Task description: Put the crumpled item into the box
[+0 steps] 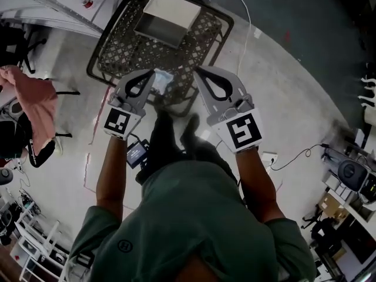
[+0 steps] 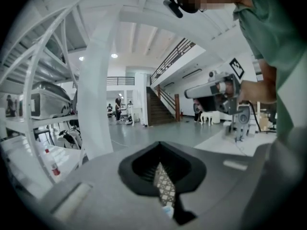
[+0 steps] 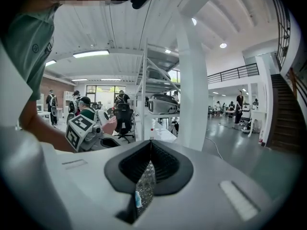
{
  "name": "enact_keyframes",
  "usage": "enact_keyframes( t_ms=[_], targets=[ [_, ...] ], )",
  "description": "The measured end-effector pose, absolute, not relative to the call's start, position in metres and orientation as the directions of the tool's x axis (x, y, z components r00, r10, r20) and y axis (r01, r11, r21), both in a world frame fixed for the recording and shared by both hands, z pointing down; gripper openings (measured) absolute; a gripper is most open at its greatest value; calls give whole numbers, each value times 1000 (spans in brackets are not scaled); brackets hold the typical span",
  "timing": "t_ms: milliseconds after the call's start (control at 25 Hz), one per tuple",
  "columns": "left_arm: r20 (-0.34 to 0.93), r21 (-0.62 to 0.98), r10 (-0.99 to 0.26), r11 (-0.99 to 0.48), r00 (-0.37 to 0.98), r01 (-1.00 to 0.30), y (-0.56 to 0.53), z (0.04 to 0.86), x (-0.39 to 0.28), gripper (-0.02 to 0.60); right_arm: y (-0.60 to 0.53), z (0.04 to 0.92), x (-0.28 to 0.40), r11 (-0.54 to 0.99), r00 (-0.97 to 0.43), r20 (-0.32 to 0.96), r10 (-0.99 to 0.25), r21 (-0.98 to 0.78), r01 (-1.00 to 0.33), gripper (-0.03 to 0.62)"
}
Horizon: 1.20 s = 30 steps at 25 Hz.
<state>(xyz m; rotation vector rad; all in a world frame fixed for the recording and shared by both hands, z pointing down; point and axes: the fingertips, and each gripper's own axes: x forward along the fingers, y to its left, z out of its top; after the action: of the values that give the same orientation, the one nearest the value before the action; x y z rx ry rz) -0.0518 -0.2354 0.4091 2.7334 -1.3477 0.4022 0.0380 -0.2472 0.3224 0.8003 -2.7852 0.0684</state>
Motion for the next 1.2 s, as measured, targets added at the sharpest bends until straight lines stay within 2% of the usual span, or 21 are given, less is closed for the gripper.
enact_keyframes(
  t_ms=[680,1000,1200],
  targets=[
    [450,66,-721,-561,527,-825,-244,600,-86,3,-267,431,10,851,-802,360,-476,-43,-524,8],
    [532,120,-661,-560,529,-820,-238,679,-92,65,-271,472,-1,847,-788,413,-457,-69,-528,8],
    [577,156,-616,-561,536,-813,-236,715,-91,155,-272,491,-5,842,-783,428,-452,-85,-533,8]
  ],
)
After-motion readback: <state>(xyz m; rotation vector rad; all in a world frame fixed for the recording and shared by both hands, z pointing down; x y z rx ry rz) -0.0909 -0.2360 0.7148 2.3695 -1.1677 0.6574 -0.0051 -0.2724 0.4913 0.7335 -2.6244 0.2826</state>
